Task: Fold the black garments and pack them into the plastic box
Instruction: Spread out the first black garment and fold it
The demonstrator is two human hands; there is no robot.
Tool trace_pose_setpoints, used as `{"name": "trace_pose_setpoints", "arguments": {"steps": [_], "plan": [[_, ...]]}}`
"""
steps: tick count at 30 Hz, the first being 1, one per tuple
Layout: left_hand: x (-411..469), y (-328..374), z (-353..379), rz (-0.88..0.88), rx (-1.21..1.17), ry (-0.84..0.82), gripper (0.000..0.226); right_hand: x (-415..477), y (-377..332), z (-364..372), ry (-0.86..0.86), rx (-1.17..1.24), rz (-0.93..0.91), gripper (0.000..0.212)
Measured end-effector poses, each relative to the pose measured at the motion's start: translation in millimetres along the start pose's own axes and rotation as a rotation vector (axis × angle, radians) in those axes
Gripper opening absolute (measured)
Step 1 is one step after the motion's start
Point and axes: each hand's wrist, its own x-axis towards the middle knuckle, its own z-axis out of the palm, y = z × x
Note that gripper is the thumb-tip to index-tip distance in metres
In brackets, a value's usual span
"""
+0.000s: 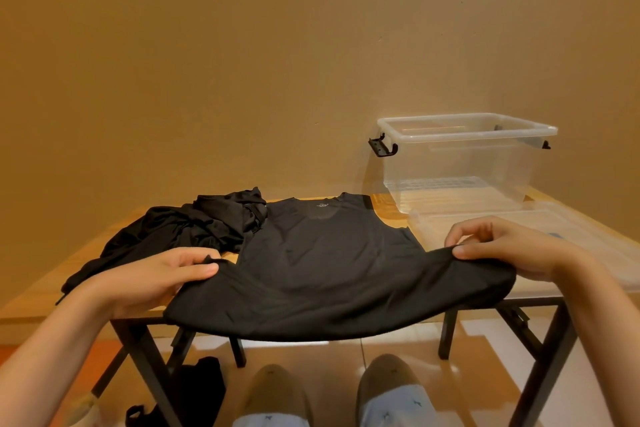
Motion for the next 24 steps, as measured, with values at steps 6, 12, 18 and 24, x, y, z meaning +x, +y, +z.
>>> {"name": "trace_pose_setpoints", "arguments": {"steps": [6, 12, 18, 24], "plan": [[8.5, -2.4, 1.3, 0.041, 0.012, 0.103, 0.066, 6.5, 5.2, -7.2, 0.015, 0.024, 0.021, 0.018], [1.2, -4.3, 3.0, 0.071, -0.148, 0.155, 0.103, -1.0, 9.0, -4.0, 0.09, 0.085, -0.101, 0.047], [-26.5, -5.3, 8.6, -0.008, -0.205, 0.043, 0.093, -21.6, 7.3, 7.5, 0.024, 0.147, -0.09, 0.047], [-43.8, -2.3, 10.4, 0.022, -0.167, 0.001, 0.083, -36.8, -0.7, 12.0, -0.012, 0.088, -0.033, 0.032]]}}
